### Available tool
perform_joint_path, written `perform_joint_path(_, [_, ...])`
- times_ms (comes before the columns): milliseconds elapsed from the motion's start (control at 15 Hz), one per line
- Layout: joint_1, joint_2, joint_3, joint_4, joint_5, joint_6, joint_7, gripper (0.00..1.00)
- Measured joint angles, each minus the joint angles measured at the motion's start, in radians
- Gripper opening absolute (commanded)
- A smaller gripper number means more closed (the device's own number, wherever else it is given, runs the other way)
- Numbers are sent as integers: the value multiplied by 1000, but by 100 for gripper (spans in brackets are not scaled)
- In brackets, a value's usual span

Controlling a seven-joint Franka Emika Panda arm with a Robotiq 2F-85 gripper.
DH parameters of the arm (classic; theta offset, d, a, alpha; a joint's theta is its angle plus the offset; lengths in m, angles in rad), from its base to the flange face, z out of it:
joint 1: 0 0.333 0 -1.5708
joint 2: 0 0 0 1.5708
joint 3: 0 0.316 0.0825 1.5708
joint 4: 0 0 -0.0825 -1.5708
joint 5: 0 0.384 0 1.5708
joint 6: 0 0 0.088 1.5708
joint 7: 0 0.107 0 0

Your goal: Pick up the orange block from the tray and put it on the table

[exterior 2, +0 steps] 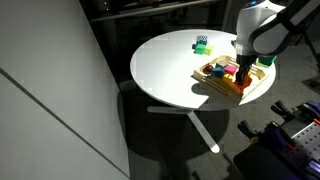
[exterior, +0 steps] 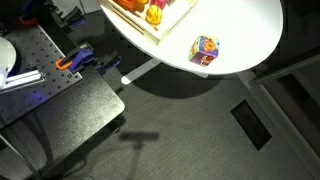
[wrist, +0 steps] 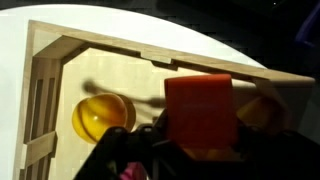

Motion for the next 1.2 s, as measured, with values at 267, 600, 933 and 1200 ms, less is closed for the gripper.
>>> perform_joint_path(267, [0,-69,27,4,7,-67,0,28])
perform_joint_path(600, [12,-120,73,31,44,-117,0,28])
perform_joint_path(933, [38,-114,113,95,95,-161,0,28])
perform_joint_path(1200, [60,-85,134,141,105,-181,14,28])
